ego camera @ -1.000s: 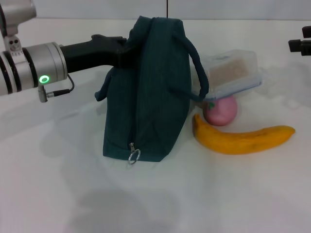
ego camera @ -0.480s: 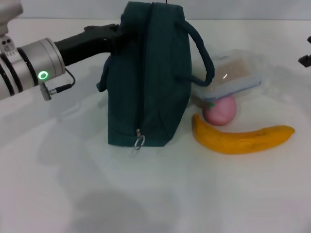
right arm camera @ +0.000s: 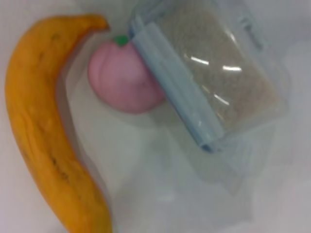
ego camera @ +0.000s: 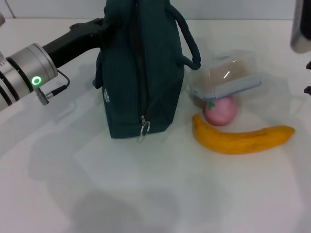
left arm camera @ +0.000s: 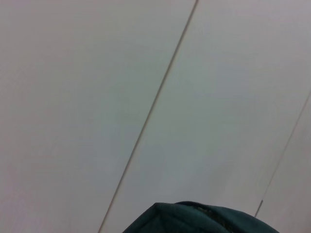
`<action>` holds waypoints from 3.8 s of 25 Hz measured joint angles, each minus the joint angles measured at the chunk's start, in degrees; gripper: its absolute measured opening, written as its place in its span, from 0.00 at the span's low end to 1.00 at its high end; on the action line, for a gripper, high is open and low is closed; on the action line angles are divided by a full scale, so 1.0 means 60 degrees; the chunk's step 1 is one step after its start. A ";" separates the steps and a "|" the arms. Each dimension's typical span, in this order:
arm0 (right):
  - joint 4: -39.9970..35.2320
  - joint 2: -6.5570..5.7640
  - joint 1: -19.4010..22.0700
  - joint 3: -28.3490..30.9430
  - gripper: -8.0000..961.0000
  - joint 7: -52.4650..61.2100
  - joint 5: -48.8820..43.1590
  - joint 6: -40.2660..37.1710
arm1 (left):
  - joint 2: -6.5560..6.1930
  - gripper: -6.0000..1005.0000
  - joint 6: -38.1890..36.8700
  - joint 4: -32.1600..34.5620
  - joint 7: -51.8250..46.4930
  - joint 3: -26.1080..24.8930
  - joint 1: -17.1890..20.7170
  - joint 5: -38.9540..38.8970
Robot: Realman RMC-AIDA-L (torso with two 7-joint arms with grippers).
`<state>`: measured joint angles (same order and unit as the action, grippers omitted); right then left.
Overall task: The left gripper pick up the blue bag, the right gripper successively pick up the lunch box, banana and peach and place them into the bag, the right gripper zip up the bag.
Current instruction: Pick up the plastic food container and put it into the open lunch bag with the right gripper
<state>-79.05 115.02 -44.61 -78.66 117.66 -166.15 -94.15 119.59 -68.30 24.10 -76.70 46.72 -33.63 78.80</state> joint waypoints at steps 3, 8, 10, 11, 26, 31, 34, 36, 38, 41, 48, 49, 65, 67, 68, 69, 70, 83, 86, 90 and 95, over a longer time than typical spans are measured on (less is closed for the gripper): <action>-0.0010 0.0056 0.0071 -0.0570 0.57 0.0068 -0.0327 0.0262 | 0.0004 0.11 0.0029 -0.0002 0.0086 0.0000 0.0095 -0.0071; -0.0208 0.0076 0.0311 -0.1550 0.56 0.0328 -0.0746 0.0793 | 0.0005 0.11 0.0038 -0.0003 0.0125 0.0005 0.0148 -0.0127; -0.0212 0.0076 0.0344 -0.1821 0.56 0.0347 -0.0765 0.0945 | 0.0003 0.11 0.0039 0.0000 0.0127 0.0006 0.0118 -0.0129; -0.0206 0.0078 0.0374 -0.1921 0.56 0.0345 -0.0769 0.1054 | 0.0000 0.11 0.0040 0.0004 0.0128 0.0006 0.0109 -0.0129; 0.0738 -0.0017 0.0298 -0.3557 0.55 0.0227 -0.0840 0.2801 | -0.0037 0.10 0.0130 0.0107 0.0128 0.0005 -0.0003 -0.0141; 0.1052 -0.0060 0.0221 -0.3954 0.54 0.0228 -0.0850 0.3267 | -0.0051 0.10 0.0150 0.0124 0.0128 0.0013 -0.0019 -0.0106; 0.1313 -0.0112 0.0136 -0.4142 0.54 0.0226 -0.0862 0.3565 | -0.0057 0.10 0.0150 0.0138 0.0128 0.0008 -0.0021 -0.0118; 0.1398 -0.0124 0.0105 -0.4210 0.54 0.0225 -0.0867 0.3687 | -0.0057 0.10 0.0150 0.0194 0.0128 0.0009 -0.0021 -0.0118; 0.1491 -0.0144 0.0066 -0.4309 0.54 0.0224 -0.0868 0.3857 | -0.0056 0.10 0.0150 0.0236 0.0128 0.0021 -0.0021 -0.0099; 0.1644 -0.0173 0.0003 -0.4416 0.54 0.0224 -0.0871 0.4065 | -0.0055 0.10 0.0150 0.0248 0.0128 0.0035 -0.0021 -0.0082; 0.2051 -0.0178 -0.0065 -0.4975 0.53 0.0176 -0.0876 0.4470 | -0.0054 0.10 0.0165 0.0248 0.0128 0.0037 -0.0014 -0.0060; 0.2053 -0.0176 -0.0053 -0.5043 0.53 0.0144 -0.0875 0.4493 | -0.0057 0.10 0.0170 0.0248 0.0142 0.0036 -0.0013 -0.0058; 0.2461 -0.0160 0.0067 -0.5514 0.52 -0.0103 -0.0871 0.5369 | -0.0054 0.10 0.0179 0.0234 0.0373 0.0020 0.0034 -0.0036; 0.2508 -0.0155 0.0068 -0.5489 0.52 -0.0110 -0.0871 0.5510 | -0.0055 0.10 0.0179 0.0233 0.0388 0.0017 0.0034 -0.0036; 0.2523 -0.0150 0.0067 -0.5482 0.52 -0.0111 -0.0872 0.5573 | -0.0057 0.10 0.0179 0.0235 0.0389 0.0017 0.0042 -0.0036; 0.2535 -0.0146 0.0069 -0.5480 0.52 -0.0110 -0.0872 0.5618 | -0.0060 0.10 0.0178 0.0237 0.0389 0.0016 0.0043 -0.0036; 0.2579 -0.0135 0.0076 -0.5468 0.51 -0.0099 -0.0872 0.5717 | -0.0064 0.10 0.0178 0.0237 0.0391 0.0017 0.0043 -0.0036; 0.2806 -0.0097 0.0300 -0.5244 0.50 -0.0113 -0.0873 0.6472 | -0.0049 0.10 0.0178 0.0247 0.0560 0.0035 0.0002 -0.0045; 0.2931 -0.0093 0.0313 -0.5244 0.50 -0.0114 -0.0873 0.6710 | -0.0042 0.10 0.0178 0.0242 0.0605 0.0028 -0.0003 -0.0071; 0.3017 -0.0067 0.0348 -0.5227 0.50 -0.0113 -0.0867 0.6907 | -0.0039 0.10 0.0178 0.0247 0.0609 0.0013 0.0024 -0.0119; 0.3025 -0.0031 0.0417 -0.5203 0.50 -0.0113 -0.0860 0.7007 | -0.0039 0.10 0.0178 0.0248 0.0611 0.0006 0.0040 -0.0151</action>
<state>-60.90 114.84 -42.11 -109.87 116.98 -171.31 -52.11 119.36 -67.24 25.58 -73.04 46.76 -33.39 77.89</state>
